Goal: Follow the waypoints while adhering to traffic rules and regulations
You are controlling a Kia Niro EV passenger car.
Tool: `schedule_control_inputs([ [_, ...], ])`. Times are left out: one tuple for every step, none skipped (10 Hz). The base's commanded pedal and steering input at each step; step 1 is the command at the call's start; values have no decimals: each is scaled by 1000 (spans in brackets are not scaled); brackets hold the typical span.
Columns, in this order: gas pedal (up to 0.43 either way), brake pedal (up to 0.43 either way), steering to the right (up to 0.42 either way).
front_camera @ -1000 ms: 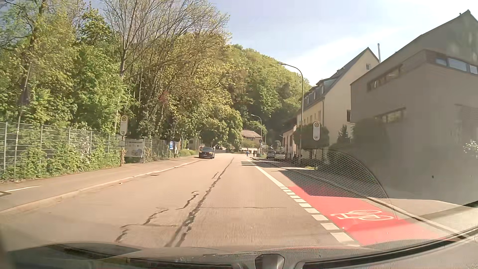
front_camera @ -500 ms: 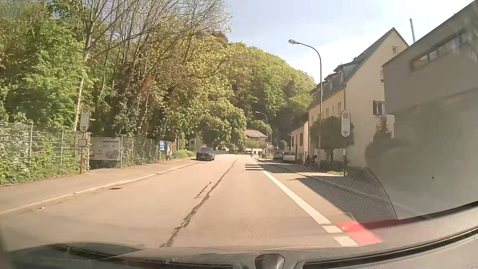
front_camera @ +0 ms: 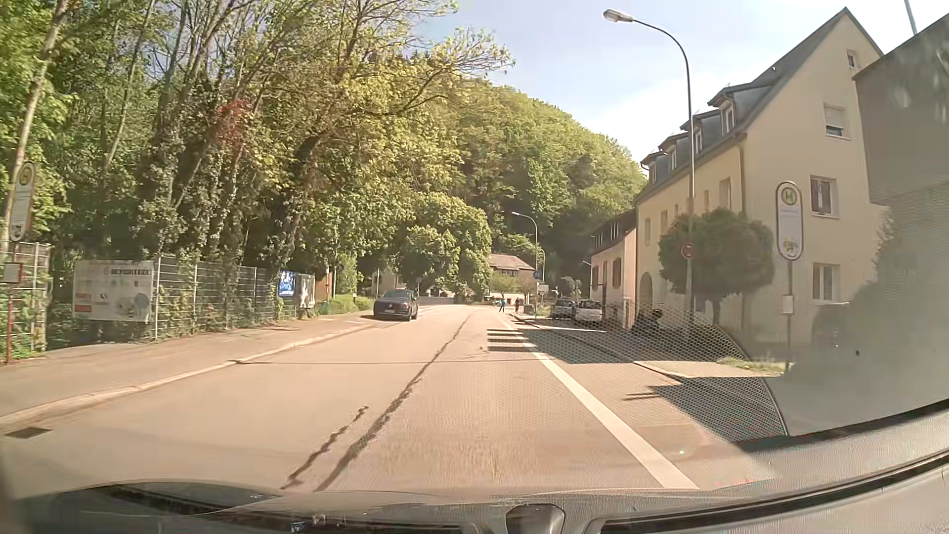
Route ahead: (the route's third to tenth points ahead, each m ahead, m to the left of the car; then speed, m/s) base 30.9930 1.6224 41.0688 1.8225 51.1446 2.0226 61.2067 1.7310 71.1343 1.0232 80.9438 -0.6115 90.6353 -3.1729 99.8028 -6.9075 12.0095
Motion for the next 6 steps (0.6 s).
schedule_control_inputs([
  [87,0,0],
  [79,0,-1],
  [39,0,-1],
  [8,0,-2],
  [8,0,-3],
  [8,0,-3],
])
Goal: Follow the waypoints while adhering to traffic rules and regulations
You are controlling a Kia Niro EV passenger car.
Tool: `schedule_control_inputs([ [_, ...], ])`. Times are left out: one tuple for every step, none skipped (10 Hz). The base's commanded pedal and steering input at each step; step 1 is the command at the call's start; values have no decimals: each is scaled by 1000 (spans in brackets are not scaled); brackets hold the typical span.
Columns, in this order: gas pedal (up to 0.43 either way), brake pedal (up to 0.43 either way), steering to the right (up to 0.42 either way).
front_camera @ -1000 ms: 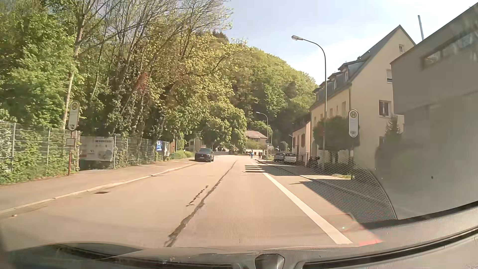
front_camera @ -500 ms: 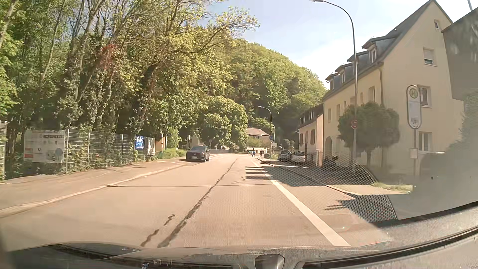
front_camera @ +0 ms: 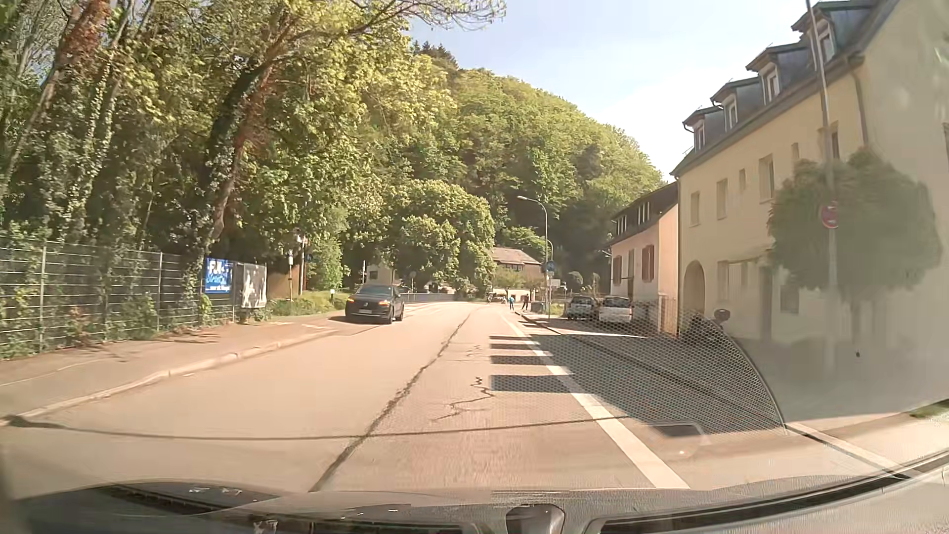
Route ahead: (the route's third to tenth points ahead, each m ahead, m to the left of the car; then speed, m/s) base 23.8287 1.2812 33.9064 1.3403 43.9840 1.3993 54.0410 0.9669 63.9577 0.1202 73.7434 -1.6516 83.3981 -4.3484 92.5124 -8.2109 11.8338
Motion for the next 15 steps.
schedule_control_inputs([
  [8,0,-3],
  [8,0,-3],
  [8,0,-3],
  [8,0,-3],
  [8,0,-3],
  [20,0,-3],
  [20,0,-3],
  [20,0,-3],
  [20,0,-3],
  [28,0,-3],
  [39,0,-3],
  [39,0,-3],
  [39,0,-3],
  [39,0,-2],
  [39,0,-1],
])
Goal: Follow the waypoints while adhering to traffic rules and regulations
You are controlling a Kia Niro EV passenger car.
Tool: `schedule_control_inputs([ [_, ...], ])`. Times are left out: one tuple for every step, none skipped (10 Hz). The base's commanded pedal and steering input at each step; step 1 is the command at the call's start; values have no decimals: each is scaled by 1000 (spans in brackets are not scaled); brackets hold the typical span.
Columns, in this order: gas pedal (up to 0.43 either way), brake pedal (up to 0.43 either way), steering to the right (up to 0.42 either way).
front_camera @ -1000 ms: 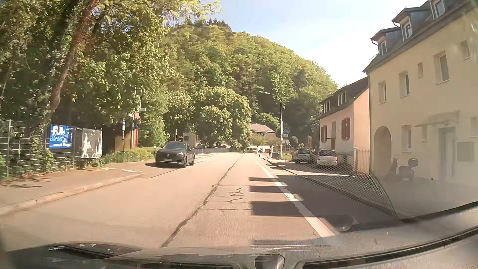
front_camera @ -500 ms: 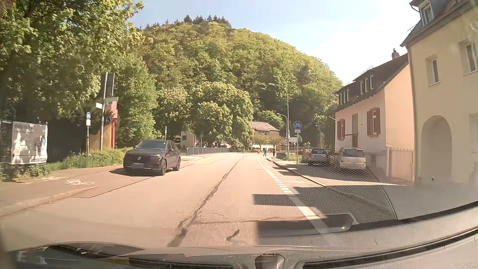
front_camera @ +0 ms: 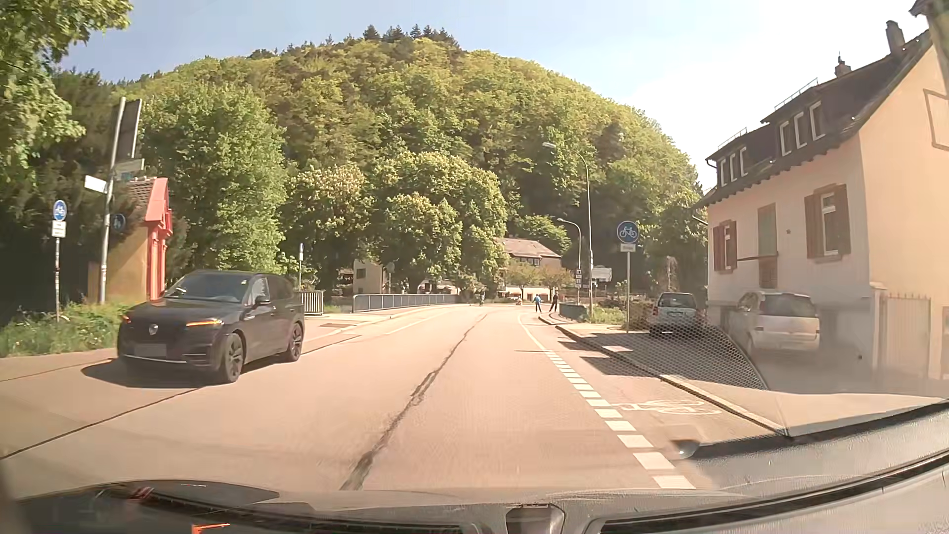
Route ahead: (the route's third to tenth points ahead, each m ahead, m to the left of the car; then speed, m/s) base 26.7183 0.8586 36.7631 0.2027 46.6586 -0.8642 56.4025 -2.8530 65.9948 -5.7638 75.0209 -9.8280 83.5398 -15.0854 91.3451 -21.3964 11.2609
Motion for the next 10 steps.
schedule_control_inputs([
  [39,0,-1],
  [39,0,-1],
  [39,0,0],
  [39,0,0],
  [39,0,0],
  [39,0,0],
  [39,0,1],
  [39,0,1],
  [39,0,1],
  [39,0,2],
])
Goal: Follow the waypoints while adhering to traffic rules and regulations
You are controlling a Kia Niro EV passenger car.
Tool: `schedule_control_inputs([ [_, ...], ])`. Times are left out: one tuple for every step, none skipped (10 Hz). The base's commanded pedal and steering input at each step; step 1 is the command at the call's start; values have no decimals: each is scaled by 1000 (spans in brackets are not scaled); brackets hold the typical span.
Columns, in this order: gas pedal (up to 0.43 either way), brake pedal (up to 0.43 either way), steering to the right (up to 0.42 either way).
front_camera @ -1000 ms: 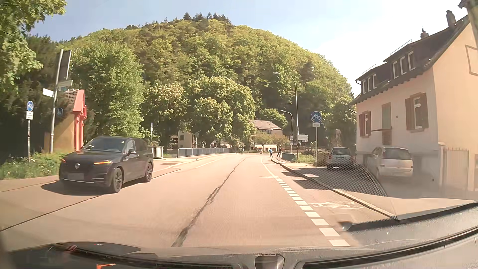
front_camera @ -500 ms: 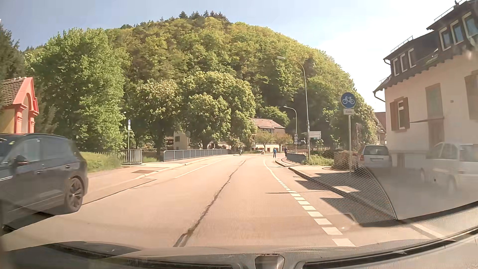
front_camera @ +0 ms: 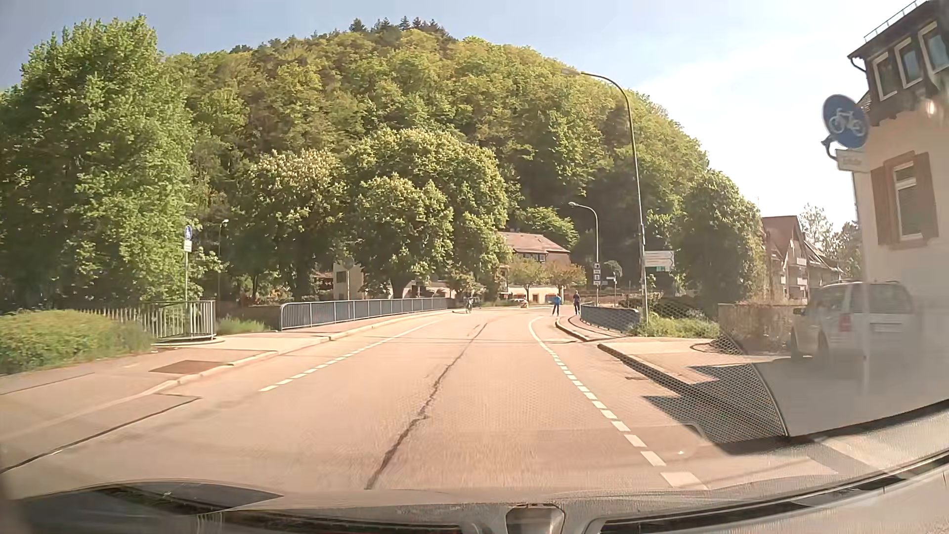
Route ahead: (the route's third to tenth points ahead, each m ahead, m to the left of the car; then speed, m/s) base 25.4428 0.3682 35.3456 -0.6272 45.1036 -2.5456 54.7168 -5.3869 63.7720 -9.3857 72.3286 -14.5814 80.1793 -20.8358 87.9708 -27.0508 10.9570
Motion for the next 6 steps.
schedule_control_inputs([
  [39,0,2],
  [20,0,3],
  [0,0,3],
  [0,0,3],
  [0,0,3],
  [0,0,4],
])
